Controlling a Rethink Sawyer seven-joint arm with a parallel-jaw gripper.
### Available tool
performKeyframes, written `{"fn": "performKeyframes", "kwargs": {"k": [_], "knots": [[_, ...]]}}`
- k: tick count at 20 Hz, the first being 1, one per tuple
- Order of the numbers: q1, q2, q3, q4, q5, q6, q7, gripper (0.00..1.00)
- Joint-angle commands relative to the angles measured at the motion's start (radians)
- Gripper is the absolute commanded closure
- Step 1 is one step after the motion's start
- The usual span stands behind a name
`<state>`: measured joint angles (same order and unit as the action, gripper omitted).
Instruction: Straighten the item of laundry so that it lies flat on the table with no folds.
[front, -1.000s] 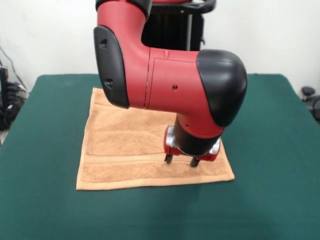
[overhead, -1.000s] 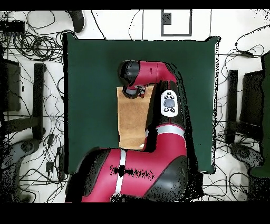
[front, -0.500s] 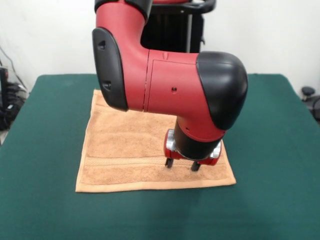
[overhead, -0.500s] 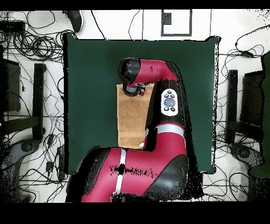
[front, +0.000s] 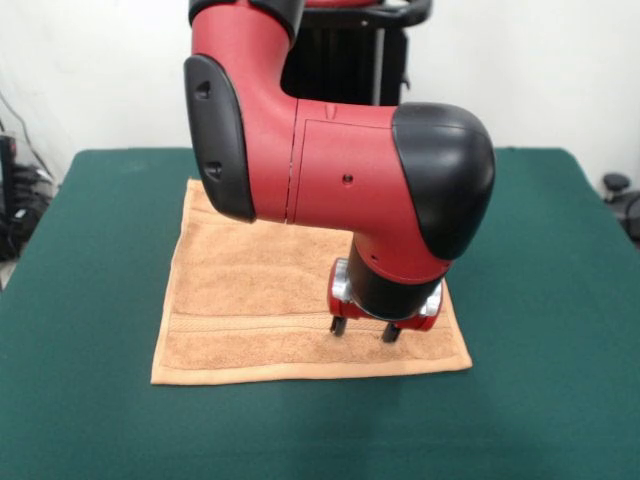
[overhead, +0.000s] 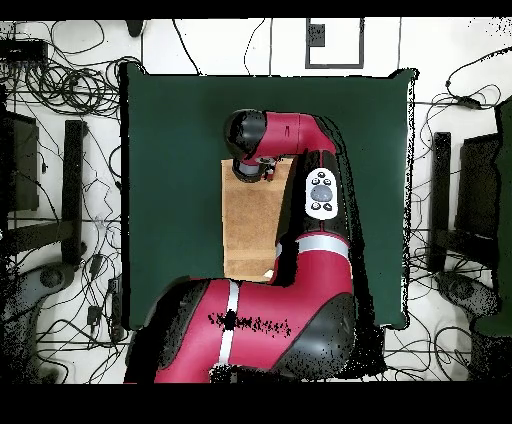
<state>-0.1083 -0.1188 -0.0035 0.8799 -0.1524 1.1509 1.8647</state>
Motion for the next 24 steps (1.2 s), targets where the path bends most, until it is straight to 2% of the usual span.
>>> {"fn": "performKeyframes", "kwargs": {"k": [1,24], "knots": [[0.035,0.069,0.039,-0.021,0.020,-0.286,0.286,0.00],[0.015,0.030,0.033,0.011,0.022,-0.293,0.270,0.00]]}}
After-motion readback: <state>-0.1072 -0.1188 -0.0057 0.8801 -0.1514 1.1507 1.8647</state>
